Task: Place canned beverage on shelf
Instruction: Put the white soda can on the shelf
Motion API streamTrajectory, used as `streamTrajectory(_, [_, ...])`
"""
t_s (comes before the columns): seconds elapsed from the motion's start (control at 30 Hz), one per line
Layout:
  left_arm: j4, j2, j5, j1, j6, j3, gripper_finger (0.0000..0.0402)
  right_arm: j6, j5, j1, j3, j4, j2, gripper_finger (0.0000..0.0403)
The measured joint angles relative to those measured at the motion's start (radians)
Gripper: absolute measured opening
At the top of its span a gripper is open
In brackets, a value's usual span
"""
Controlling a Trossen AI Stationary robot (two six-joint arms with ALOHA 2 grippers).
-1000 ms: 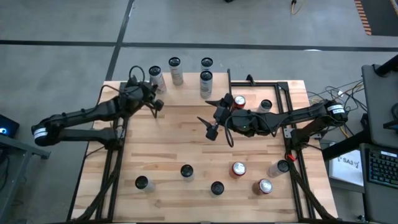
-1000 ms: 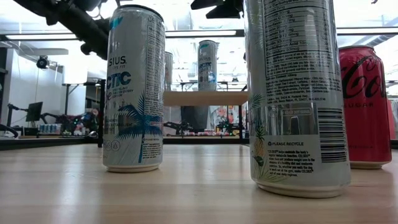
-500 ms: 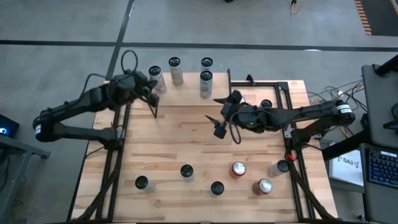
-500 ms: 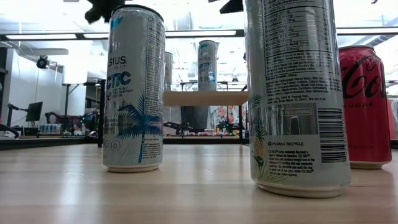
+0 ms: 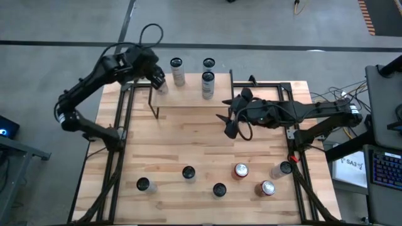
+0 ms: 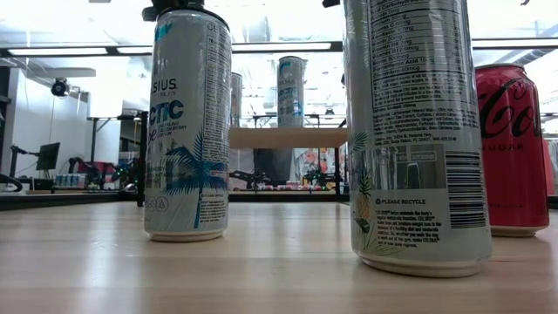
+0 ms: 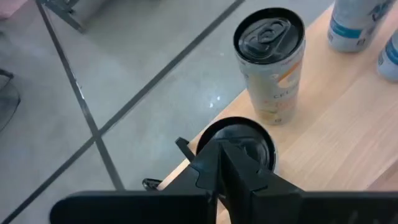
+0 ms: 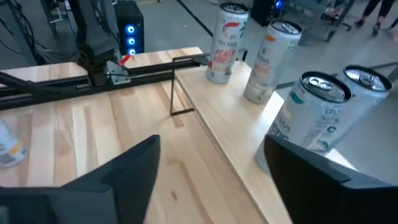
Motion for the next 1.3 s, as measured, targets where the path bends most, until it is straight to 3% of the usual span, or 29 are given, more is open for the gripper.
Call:
streamTrajectory(0.3, [-0.009, 0.058, 0.034, 0.004, 0.045, 0.023, 0.0000, -0.002, 0.000, 0.000, 0.000, -0.012, 0.001, 0.0125])
streamTrajectory(0.57, [-0.021, 0.061, 0.034, 0.006, 0.083, 0.023, 0.0000, -0.014, 0.000, 0.000, 0.000, -0.021, 0.001, 0.0053])
streamTrajectory(0.7, [-0.022, 0.061, 0.044, 0.008, 0.131, 0.023, 0.0000, -0.018, 0.000, 0.000, 0.000, -0.021, 0.001, 0.0040])
streamTrajectory(0.93, [-0.026, 0.061, 0.200, 0.040, 0.243, 0.023, 0.0000, -0.019, 0.000, 0.000, -0.001, -0.021, 0.001, 0.0038])
streamTrajectory(1.3, [-0.065, 0.055, 0.210, 0.057, 0.355, 0.022, 0.0000, -0.019, 0.000, 0.000, -0.001, -0.022, 0.002, 0.0038])
